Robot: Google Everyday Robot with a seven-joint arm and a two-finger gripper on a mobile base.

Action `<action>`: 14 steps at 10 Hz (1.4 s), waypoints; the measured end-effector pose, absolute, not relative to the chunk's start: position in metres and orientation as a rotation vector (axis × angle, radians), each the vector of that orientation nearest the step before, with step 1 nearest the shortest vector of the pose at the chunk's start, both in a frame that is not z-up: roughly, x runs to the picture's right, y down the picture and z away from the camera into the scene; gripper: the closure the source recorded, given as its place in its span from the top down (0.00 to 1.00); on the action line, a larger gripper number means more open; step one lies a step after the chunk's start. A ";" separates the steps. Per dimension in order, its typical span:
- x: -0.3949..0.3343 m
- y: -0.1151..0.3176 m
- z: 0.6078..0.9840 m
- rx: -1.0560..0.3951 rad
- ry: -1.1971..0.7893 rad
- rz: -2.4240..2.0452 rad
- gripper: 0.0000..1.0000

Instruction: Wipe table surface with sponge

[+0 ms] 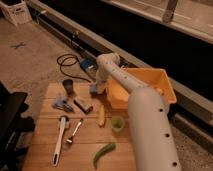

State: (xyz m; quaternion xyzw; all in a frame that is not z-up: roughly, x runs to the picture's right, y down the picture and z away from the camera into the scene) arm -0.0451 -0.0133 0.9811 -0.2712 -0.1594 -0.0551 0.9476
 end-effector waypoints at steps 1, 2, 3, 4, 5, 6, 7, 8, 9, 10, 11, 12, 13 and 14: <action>-0.063 -0.019 0.984 -0.544 -0.338 -0.129 0.00; -0.078 -0.024 0.986 -0.538 -0.353 -0.145 0.00; -0.087 -0.028 0.988 -0.531 -0.367 -0.156 0.00; -0.090 -0.027 0.986 -0.529 -0.379 -0.163 0.00; -0.090 -0.023 0.981 -0.526 -0.390 -0.167 0.00; -0.091 -0.016 0.973 -0.528 -0.396 -0.168 0.00; -0.090 -0.009 0.966 -0.532 -0.400 -0.168 0.00; -0.086 0.002 0.955 -0.543 -0.399 -0.168 0.00; -0.082 0.010 0.947 -0.552 -0.396 -0.166 0.00; -0.078 0.014 0.944 -0.558 -0.388 -0.164 0.00; -0.074 0.016 0.943 -0.563 -0.378 -0.163 0.00; -0.067 0.013 0.945 -0.568 -0.357 -0.163 0.00; -0.062 0.007 0.949 -0.569 -0.341 -0.164 0.00; -0.057 -0.003 0.958 -0.571 -0.325 -0.166 0.00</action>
